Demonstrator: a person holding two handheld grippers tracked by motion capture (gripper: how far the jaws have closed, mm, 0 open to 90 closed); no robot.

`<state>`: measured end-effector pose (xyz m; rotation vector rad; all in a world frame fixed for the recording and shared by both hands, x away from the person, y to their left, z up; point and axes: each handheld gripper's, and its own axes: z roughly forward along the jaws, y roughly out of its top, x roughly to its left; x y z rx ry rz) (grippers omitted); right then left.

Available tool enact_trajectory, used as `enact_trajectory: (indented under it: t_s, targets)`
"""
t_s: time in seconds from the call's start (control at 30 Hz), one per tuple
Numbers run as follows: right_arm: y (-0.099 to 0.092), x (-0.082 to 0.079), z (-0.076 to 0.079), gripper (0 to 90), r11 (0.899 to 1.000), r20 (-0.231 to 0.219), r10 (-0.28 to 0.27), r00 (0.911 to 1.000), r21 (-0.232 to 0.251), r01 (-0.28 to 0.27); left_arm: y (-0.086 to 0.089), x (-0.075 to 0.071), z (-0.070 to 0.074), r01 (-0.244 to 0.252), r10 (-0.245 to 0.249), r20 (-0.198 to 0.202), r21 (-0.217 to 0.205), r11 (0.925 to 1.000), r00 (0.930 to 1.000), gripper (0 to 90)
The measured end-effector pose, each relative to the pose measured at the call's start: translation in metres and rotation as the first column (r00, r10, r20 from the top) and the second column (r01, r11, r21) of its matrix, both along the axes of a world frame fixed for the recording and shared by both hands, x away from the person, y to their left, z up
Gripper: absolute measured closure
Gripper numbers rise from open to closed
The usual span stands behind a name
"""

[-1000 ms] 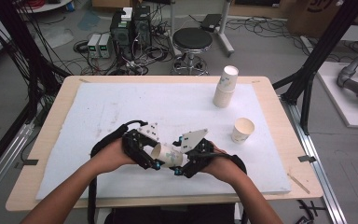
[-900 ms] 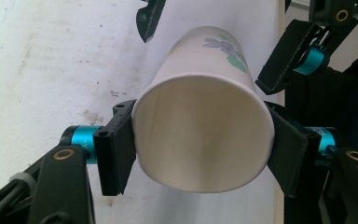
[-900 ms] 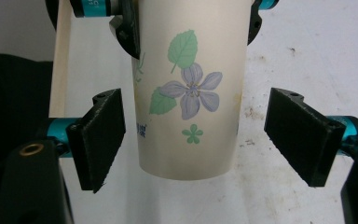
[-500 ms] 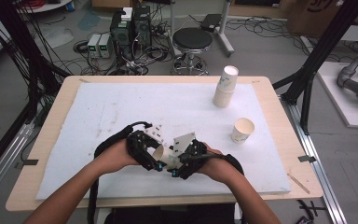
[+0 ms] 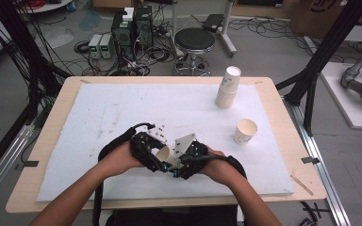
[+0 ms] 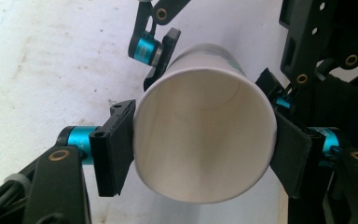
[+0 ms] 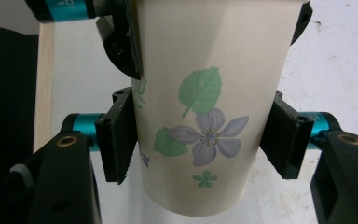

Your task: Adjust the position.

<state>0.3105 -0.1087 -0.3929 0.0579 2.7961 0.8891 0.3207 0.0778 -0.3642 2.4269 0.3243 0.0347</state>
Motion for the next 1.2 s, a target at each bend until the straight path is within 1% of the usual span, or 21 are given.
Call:
enact_trajectory:
  t_s: [0.1,0.23,0.3,0.33,0.4,0.43,0.47,0.5,0.6,0.7,0.73,0.77,0.83,0.93,0.97,1.0,1.03,1.07,1.1,1.17,1.2]
  targets:
    - [-0.001,0.001,0.000,36.0,1.000,-0.002,-0.008,1.0000,0.013,0.008,0.002,0.000,-0.001,-0.013,0.013,0.002,-0.033,0.9994,0.9999,30.0]
    - [-0.004,0.001,0.000,36.3,1.000,-0.017,-0.014,0.9998,0.027,0.015,0.005,-0.001,-0.003,-0.004,0.006,0.021,-0.080,0.9968,0.9998,26.8]
    - [-0.007,0.001,0.000,36.5,0.999,-0.020,-0.016,0.9997,0.040,0.017,0.009,-0.001,-0.003,0.004,0.000,0.032,-0.131,0.9914,0.9995,24.9]
    - [-0.009,0.001,-0.001,36.5,0.999,-0.025,-0.024,0.9994,0.035,0.025,0.011,-0.001,-0.003,0.005,0.002,0.046,-0.153,0.9882,0.9990,23.1]
    - [-0.013,0.002,-0.002,36.7,0.999,-0.031,-0.030,0.9991,0.043,0.031,0.017,0.000,-0.001,0.004,0.007,0.053,-0.195,0.9809,0.9986,18.2]
    - [-0.015,0.002,-0.003,36.7,0.998,-0.037,-0.036,0.9987,0.046,0.038,0.020,0.000,0.001,0.001,0.011,0.051,-0.224,0.9745,0.9987,17.7]
    - [-0.018,0.002,-0.003,36.7,0.998,-0.035,-0.040,0.9986,0.052,0.042,0.023,0.000,0.002,0.003,0.011,0.058,-0.247,0.9689,0.9983,17.7]
    - [-0.020,0.002,-0.003,36.7,0.997,-0.042,-0.048,0.9980,0.057,0.051,0.026,-0.001,0.004,-0.004,0.021,0.063,-0.266,0.9639,0.9978,17.7]
    - [-0.027,0.003,-0.003,36.6,0.995,-0.039,-0.062,0.9973,0.074,0.065,0.035,-0.001,0.007,-0.018,0.041,0.065,-0.321,0.9468,0.9970,17.7]
    - [-0.034,0.002,-0.004,36.6,0.991,-0.032,-0.088,0.9956,0.096,0.090,0.043,-0.002,0.006,-0.049,0.077,0.055,-0.388,0.9202,0.9955,17.8]
    - [-0.036,0.002,-0.005,36.6,0.990,-0.028,-0.092,0.9953,0.104,0.095,0.046,-0.003,0.005,-0.057,0.086,0.051,-0.412,0.9094,0.9949,17.7]
    - [-0.039,0.001,-0.006,36.5,0.988,-0.027,-0.105,0.9941,0.115,0.107,0.049,-0.003,0.003,-0.070,0.101,0.049,-0.433,0.8987,0.9937,17.8]
    - [-0.044,0.001,-0.008,36.1,0.981,-0.021,-0.129,0.9914,0.142,0.130,0.055,-0.004,-0.001,-0.091,0.126,0.045,-0.463,0.8817,0.9909,17.7]
    - [-0.054,0.000,-0.011,35.8,0.966,-0.023,-0.168,0.9856,0.197,0.169,0.062,-0.005,-0.010,-0.129,0.168,0.036,-0.494,0.8599,0.9850,17.8]
    - [-0.057,-0.001,-0.012,35.6,0.958,-0.022,-0.181,0.9832,0.220,0.181,0.064,-0.006,-0.014,-0.133,0.174,0.033,-0.507,0.8516,0.9842,17.7]
    - [-0.060,-0.001,-0.013,35.5,0.951,-0.026,-0.191,0.9813,0.242,0.191,0.066,-0.007,-0.017,-0.139,0.181,0.031,-0.515,0.8460,0.9830,17.7]
    - [-0.063,-0.001,-0.014,35.4,0.942,-0.027,-0.211,0.9772,0.262,0.210,0.068,-0.007,-0.020,-0.149,0.193,0.032,-0.518,0.8422,0.9806,17.7]
    - [-0.067,-0.001,-0.015,35.4,0.933,-0.037,-0.226,0.9733,0.278,0.228,0.070,-0.008,-0.024,-0.155,0.202,0.032,-0.527,0.8357,0.9789,17.8]
    - [-0.070,-0.001,-0.016,35.4,0.924,-0.050,-0.238,0.9700,0.295,0.242,0.072,-0.008,-0.027,-0.166,0.213,0.027,-0.537,0.8272,0.9767,17.7]
    - [-0.075,-0.001,-0.018,35.3,0.909,-0.056,-0.260,0.9640,0.324,0.264,0.075,-0.009,-0.034,-0.182,0.234,0.024,-0.554,0.8120,0.9719,18.0]
    - [-0.077,-0.001,-0.019,35.3,0.898,-0.065,-0.271,0.9605,0.342,0.276,0.078,-0.009,-0.038,-0.194,0.251,0.024,-0.563,0.8035,0.9678,18.1]
